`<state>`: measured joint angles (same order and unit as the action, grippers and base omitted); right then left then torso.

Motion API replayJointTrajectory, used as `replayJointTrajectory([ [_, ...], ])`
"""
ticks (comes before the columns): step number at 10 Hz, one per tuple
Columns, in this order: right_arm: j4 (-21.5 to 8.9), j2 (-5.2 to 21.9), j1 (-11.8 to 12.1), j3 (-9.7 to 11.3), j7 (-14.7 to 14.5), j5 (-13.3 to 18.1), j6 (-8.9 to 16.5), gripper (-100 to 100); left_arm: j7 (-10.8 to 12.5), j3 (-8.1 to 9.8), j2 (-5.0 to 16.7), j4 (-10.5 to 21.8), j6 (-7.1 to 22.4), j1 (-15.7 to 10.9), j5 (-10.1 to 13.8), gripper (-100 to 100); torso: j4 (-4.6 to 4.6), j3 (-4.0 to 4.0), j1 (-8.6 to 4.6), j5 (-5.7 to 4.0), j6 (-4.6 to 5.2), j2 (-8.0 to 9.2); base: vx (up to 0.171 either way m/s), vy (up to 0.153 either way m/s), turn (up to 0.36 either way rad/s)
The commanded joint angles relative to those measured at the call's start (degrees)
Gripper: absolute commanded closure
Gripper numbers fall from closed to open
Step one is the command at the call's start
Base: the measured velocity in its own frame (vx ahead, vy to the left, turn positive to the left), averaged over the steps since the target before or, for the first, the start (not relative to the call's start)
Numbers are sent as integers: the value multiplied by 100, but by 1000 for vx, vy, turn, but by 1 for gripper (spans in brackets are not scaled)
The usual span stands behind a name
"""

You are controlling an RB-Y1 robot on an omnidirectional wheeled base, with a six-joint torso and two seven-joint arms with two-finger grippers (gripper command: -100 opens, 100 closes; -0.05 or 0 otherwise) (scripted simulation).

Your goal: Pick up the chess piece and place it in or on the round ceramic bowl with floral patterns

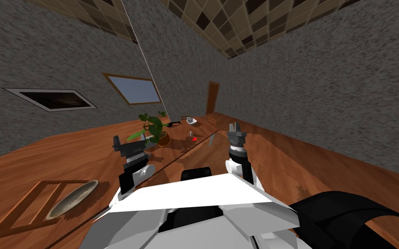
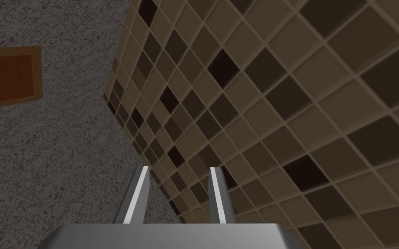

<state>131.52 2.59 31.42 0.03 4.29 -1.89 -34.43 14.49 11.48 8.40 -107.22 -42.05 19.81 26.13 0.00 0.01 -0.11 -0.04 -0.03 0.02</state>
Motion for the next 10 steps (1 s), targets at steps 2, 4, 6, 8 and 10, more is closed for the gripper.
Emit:
replayJointTrajectory([
  [2, 0, 0, -1, 0, 0, 0, 0, 0, 212, 207, 58, 394, -109, -74, 360, -100, 0, -1, 2, 0, 3, -2, 11, -26, -164],
  [4, 0, 0, -1, 0, 0, 0, 0, 0, 387, 375, 80, 706, -211, -138, 653, -100, 0, 0, 0, 0, 2, 0, 12, -32, -165],
  [6, 0, 0, -1, 0, 0, 0, 0, 0, 564, 546, 92, 1021, -316, -201, 950, -100, 0, 0, 0, 0, 3, 0, 10, -28, -186],
  [8, 0, 0, -1, 0, 0, 0, 0, 0, 742, 720, 96, 1338, -423, -262, 1248, -100, 1, 1, 3, 0, 3, 1, 9, -23, -182],
  [10, 0, 0, -1, 0, 0, 0, 0, 0, 921, 896, 92, 1654, -531, -321, 1547, -100, 1, 1, 4, 1, 3, 1, 9, -18, -189],
])
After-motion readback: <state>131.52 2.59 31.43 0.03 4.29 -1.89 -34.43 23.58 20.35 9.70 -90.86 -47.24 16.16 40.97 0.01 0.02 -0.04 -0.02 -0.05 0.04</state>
